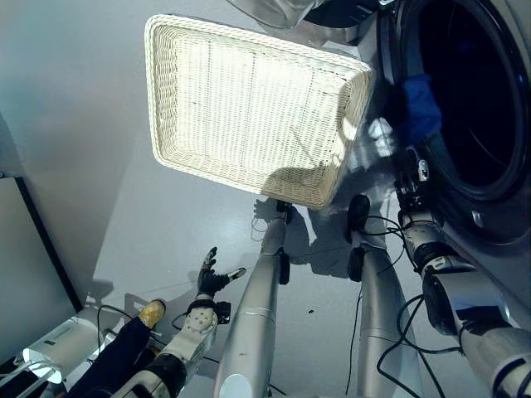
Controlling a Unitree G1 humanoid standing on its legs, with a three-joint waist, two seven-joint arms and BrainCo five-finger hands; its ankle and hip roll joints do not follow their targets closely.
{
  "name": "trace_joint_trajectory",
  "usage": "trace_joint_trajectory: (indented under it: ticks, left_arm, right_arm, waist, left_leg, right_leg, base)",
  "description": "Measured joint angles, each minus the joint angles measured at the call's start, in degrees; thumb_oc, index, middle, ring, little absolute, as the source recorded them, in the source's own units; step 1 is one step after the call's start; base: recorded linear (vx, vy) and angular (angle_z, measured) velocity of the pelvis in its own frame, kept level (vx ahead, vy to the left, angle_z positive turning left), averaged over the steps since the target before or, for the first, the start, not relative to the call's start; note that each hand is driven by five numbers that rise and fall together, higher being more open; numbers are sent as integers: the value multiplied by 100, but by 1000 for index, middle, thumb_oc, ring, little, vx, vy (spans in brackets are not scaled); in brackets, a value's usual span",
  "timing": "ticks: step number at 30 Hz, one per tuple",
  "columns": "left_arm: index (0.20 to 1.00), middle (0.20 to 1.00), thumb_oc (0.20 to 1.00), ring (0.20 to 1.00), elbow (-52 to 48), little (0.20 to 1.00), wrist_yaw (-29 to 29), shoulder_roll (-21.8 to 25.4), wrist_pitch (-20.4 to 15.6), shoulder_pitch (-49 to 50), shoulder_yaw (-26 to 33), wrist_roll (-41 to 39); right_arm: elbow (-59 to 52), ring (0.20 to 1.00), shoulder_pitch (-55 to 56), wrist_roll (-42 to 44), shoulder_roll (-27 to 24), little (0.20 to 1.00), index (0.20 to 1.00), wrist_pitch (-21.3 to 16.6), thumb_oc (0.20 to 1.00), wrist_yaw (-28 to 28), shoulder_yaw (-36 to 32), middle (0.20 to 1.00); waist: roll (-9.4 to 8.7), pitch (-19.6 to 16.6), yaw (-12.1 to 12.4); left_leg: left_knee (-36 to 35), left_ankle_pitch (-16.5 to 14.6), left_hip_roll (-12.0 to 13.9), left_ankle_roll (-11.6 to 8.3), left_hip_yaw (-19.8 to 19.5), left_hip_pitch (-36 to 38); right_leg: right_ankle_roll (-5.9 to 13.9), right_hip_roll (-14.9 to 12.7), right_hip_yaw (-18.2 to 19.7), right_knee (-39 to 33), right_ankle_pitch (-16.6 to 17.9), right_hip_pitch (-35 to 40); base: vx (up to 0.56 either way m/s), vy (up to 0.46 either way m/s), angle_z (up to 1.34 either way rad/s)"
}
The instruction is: Put the clothes into the washing machine.
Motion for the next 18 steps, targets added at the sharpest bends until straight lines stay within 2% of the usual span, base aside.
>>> trace_joint_trajectory:
  ticks: [7, 11, 13, 16, 18]
  left_arm:
    - [1000, 1000, 1000, 1000, -255, 1000, -40, 401, 158, 19, 35, -8]
    - [1000, 1000, 1000, 1000, -328, 1000, -75, 464, 209, 38, 50, -12]
    - [1000, 1000, 1000, 1000, -362, 1000, -104, 468, 212, 45, 58, -17]
    - [1000, 1000, 1000, 1000, -414, 1000, -141, 465, 213, 51, 237, -16]
    - [1000, 1000, 1000, 1000, -417, 1000, -179, 502, 200, 51, 346, -17]
  right_arm:
    - [-104, 1000, -120, -373, -177, 1000, 1000, -59, 1000, 143, 161, 1000]
    - [-497, 1000, -119, -392, -198, 1000, 1000, -183, 1000, 143, 229, 1000]
    - [-806, 1000, -116, -706, -218, 1000, 1000, -297, 1000, 128, 265, 1000]
    - [-890, 1000, -33, -1324, -406, 1000, 1000, -334, 1000, -201, 644, 1000]
    - [-1052, 1000, 129, -1454, -528, 1000, 1000, -324, 1000, -186, 756, 1000]
  waist:
    - [-1, 1, 19]
    - [-2, 1, 13]
    - [-2, 2, -2]
    - [-4, 3, -14]
    - [-6, 4, -1]
  left_leg:
    - [135, -8, -42, 23, -26, -171]
    - [127, 3, -67, 48, -17, -179]
    - [93, 29, -77, 60, -5, -178]
    - [60, 69, -102, 114, 29, -177]
    - [57, 80, -113, 150, 84, -173]
  right_leg:
    - [45, -27, -36, -32, 27, -70]
    - [66, -51, -32, -95, 65, -57]
    - [76, -54, -21, -141, 99, -54]
    - [117, -77, 10, -193, 157, -50]
    - [142, -80, 49, -213, 180, -53]
  base:
    - [-8, -15, 2]
    - [-30, 35, 0]
    - [-41, 68, -2]
    - [-56, 73, -4]
    - [-27, 62, -5]
